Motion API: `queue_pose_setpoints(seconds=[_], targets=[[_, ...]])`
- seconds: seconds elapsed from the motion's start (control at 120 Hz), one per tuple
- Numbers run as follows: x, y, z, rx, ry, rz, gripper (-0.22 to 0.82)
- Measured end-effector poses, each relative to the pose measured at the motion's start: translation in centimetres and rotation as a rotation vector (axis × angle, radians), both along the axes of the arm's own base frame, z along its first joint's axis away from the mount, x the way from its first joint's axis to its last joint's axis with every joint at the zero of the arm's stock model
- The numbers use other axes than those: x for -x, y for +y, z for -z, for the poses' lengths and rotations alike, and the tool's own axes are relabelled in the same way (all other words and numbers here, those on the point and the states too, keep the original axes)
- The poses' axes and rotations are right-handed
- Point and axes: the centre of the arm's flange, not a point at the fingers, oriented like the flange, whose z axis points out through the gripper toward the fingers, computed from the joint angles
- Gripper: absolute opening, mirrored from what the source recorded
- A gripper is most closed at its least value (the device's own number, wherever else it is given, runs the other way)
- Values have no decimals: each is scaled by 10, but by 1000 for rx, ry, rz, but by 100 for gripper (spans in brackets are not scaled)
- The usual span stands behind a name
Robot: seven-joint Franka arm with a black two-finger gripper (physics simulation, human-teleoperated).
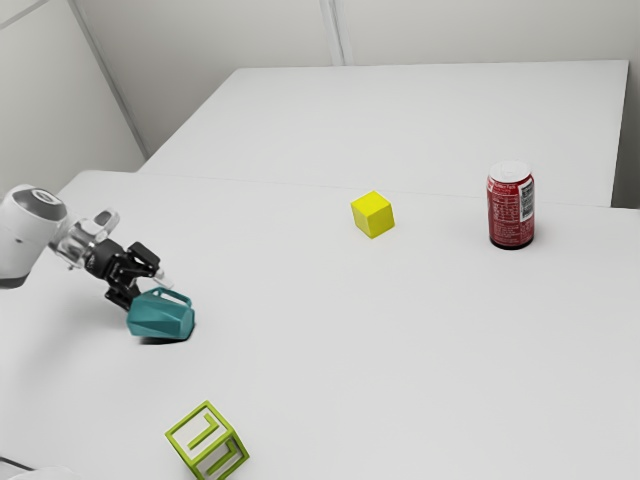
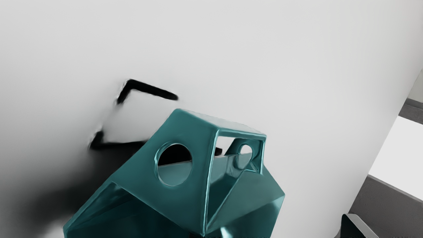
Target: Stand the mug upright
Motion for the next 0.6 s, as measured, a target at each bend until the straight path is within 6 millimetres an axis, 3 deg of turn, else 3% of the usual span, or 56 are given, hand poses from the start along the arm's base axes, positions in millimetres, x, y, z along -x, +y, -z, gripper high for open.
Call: queue_pose_setpoints(seconds=[0.183,0.375,0.6], targets=[[-8,-15,-12,6,-34,19,25],[-13,-23,-22,0,-51,34,-3],[-13,-24,-26,-8,-51,44,-14]])
